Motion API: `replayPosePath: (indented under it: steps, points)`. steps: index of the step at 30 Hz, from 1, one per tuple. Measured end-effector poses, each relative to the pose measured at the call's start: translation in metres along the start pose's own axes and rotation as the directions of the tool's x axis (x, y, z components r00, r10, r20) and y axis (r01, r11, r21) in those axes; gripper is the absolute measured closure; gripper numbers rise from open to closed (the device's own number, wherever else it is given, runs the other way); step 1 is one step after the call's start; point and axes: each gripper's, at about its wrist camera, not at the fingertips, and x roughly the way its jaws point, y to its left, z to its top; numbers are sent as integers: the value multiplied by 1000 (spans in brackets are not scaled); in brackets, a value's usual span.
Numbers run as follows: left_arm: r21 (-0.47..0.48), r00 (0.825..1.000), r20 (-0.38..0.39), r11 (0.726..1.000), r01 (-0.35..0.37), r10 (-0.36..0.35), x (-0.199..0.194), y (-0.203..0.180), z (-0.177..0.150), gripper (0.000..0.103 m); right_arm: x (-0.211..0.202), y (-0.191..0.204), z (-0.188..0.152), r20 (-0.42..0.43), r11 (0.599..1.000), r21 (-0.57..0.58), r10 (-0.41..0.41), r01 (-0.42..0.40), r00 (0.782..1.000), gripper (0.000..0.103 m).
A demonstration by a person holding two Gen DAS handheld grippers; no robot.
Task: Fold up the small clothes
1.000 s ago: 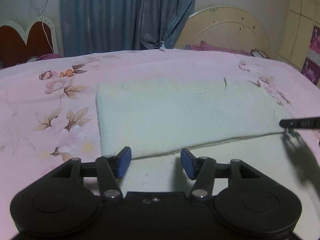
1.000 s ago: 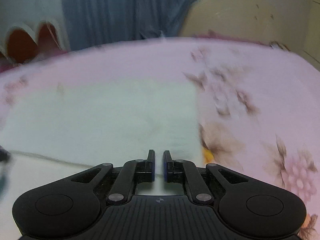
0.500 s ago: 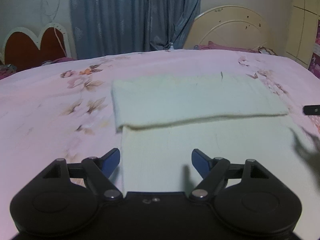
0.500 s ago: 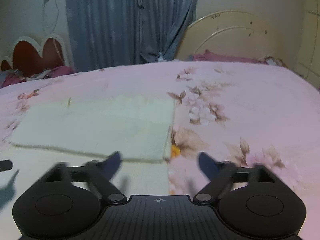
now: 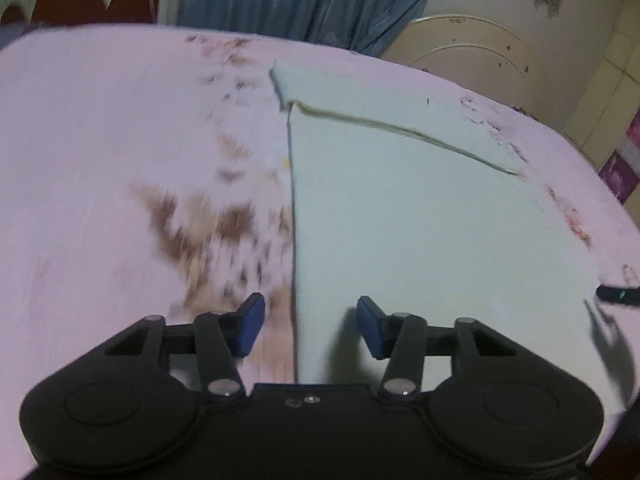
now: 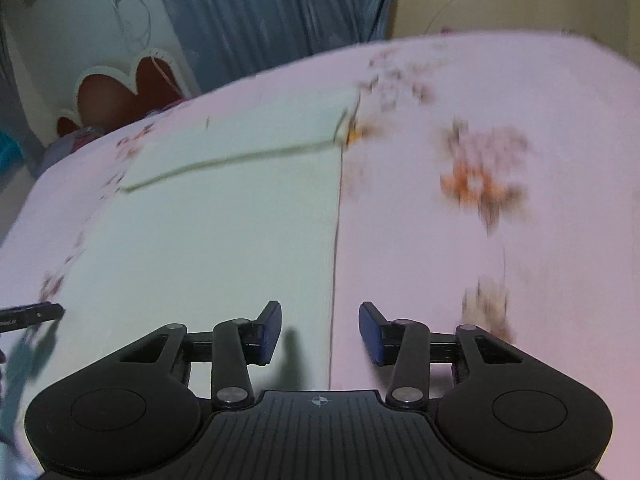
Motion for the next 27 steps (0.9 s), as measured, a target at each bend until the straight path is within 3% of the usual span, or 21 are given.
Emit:
replayPosePath:
  steps: [4, 9, 12, 14, 20, 22, 24, 25, 26, 27]
  points:
    - [-109, 992, -25, 987, 118, -122, -23, 12, -27, 60, -14, -7, -27, -36, 997, 52, 60, -58, 998, 59]
    - [-205, 980, -36, 961, 186, -197, -39, 22, -57, 74, -31, -8, -54, -61, 987, 92, 140, -134, 988, 59]
    - [-266, 969, -31, 936, 229, -246, -45, 27, -72, 78, -39, -6, -72, -83, 978, 120, 179, -169, 980, 70]
    - [-297, 962, -25, 921, 252, -271, -47, 29, -77, 78, -45, -6, -84, -88, 969, 148, 214, -200, 973, 72]
    - [-345, 957, 3, 898, 273, -290, -37, 30, -77, 76, -48, -20, -90, -31, 920, 273, 300, -280, 954, 73]
    - [-361, 951, 26, 884, 298, -309, -30, 32, -75, 74, -43, -27, -85, 5, 898, 320, 319, -304, 948, 80]
    - [-377, 947, 24, 875, 305, -320, -26, 32, -75, 83, -36, -36, -83, 18, 862, 386, 350, -329, 937, 90]
    - [-351, 955, 10, 894, 280, -296, -25, 29, -73, 90, -34, -38, -84, 18, 854, 397, 360, -337, 933, 95]
    - [-329, 962, 8, 908, 261, -274, -29, 26, -75, 100, -34, -37, -84, 8, 862, 384, 356, -332, 934, 96]
    - [-323, 960, 35, 906, 275, -279, -34, 25, -76, 99, -37, -35, -84, 3, 876, 360, 343, -321, 939, 100]
